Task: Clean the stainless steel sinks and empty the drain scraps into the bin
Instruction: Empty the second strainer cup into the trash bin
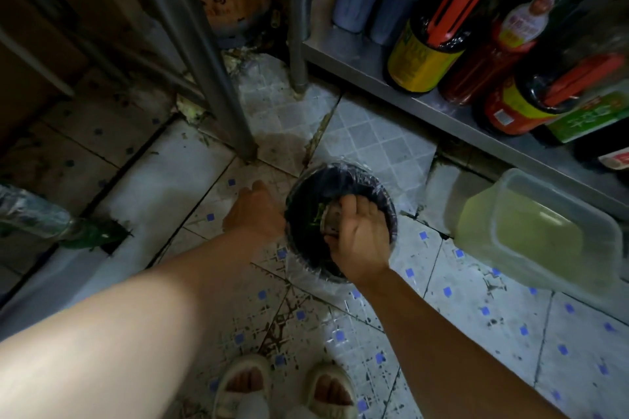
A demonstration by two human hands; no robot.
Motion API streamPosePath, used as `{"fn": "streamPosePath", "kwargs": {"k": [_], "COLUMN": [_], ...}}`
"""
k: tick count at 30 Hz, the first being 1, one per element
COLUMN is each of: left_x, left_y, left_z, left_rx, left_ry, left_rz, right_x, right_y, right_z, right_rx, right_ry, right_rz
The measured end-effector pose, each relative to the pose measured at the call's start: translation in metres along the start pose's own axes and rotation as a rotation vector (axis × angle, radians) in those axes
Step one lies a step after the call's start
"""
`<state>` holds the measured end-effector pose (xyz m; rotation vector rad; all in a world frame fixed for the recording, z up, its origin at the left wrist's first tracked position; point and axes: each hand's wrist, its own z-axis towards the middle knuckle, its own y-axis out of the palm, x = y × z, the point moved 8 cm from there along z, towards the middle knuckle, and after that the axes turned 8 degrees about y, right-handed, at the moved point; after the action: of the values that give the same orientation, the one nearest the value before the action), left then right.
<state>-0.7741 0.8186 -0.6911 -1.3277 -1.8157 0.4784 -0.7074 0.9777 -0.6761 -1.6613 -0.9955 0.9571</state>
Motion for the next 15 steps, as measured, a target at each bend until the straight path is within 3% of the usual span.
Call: {"fn": "streamPosePath", "kwargs": {"k": [3,11,15], "left_x": [0.006,0.031,0.05], "left_y": [-0.012,-0.061,-0.094], "left_z": [-0.011,-0.075,-0.117], "left_rx": [-0.022,0.034,0.028], "left_ry": [0.014,0.003,-0.061], "left_rz": [0.013,-0.072,-0.151], "right_x": [0.006,0.024,0.025], "right_y": [-0.006,-0.071,-0.127], "right_z": [-0.006,-0.044,-0.06], "right_rx": [-0.064,-0.114,-0.137], "right_ry": [0.057,0.284,0.276], "right_rz": [0.013,0.692,0.752]}}
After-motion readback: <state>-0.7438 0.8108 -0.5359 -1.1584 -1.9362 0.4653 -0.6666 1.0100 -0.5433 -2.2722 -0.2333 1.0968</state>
